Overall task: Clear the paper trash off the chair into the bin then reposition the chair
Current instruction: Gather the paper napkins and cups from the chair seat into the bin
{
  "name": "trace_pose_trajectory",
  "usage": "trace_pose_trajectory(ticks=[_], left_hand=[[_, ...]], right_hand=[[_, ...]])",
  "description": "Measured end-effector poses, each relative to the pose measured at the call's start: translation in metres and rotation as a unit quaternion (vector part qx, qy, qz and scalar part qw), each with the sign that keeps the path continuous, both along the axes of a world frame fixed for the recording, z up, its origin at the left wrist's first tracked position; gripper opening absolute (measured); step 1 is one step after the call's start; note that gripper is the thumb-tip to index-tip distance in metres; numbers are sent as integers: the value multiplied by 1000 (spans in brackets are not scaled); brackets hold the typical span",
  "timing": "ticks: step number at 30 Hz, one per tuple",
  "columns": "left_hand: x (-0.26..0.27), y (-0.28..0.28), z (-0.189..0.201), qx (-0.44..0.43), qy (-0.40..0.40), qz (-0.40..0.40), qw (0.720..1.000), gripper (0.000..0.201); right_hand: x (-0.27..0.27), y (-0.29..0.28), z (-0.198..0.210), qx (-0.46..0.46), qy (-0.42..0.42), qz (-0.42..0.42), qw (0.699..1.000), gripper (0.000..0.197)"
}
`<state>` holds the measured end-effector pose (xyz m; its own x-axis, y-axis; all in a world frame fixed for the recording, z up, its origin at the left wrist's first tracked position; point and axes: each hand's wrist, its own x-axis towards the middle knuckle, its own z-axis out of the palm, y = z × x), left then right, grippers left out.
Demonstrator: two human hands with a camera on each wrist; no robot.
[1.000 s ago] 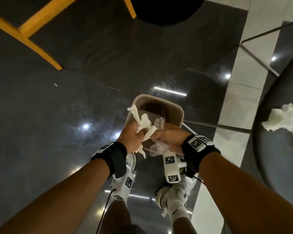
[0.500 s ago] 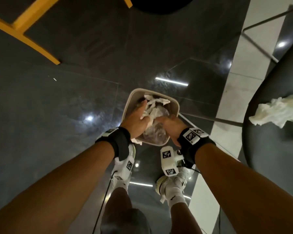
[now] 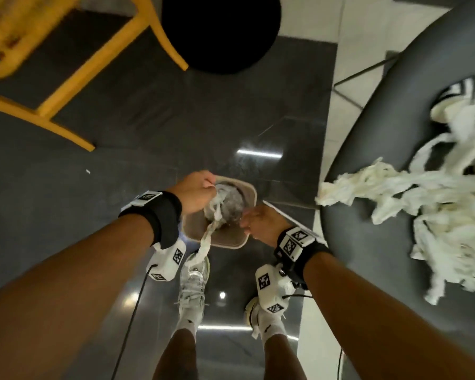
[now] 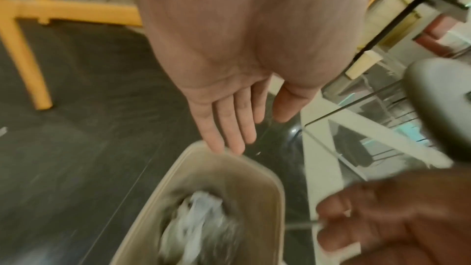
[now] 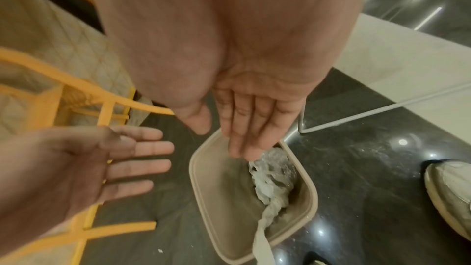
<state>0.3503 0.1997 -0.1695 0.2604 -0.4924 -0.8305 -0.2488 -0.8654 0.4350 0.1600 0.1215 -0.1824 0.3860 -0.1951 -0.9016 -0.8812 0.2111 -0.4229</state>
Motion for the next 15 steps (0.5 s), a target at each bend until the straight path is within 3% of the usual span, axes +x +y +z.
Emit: trace_pose_trajectory(ticks=[4,9,12,15], left_hand=[[-9,-94,78,-71,-39,-61,995,25],[-86,-198,137,-165,-43,-197,965,40],[-150,-221,140,-198,-53,-323,924,57],[-205,-223,127,-202,-52,-409,888,77]], right_hand=[[-24,-32,72,29,-55,-143,988,26],[-70,-97,141,-41,-85,-289,953,19],[-118,-134,163,-103,-87,-276,952,21],[-177,-155,166,-158,-38,-182,970,23]])
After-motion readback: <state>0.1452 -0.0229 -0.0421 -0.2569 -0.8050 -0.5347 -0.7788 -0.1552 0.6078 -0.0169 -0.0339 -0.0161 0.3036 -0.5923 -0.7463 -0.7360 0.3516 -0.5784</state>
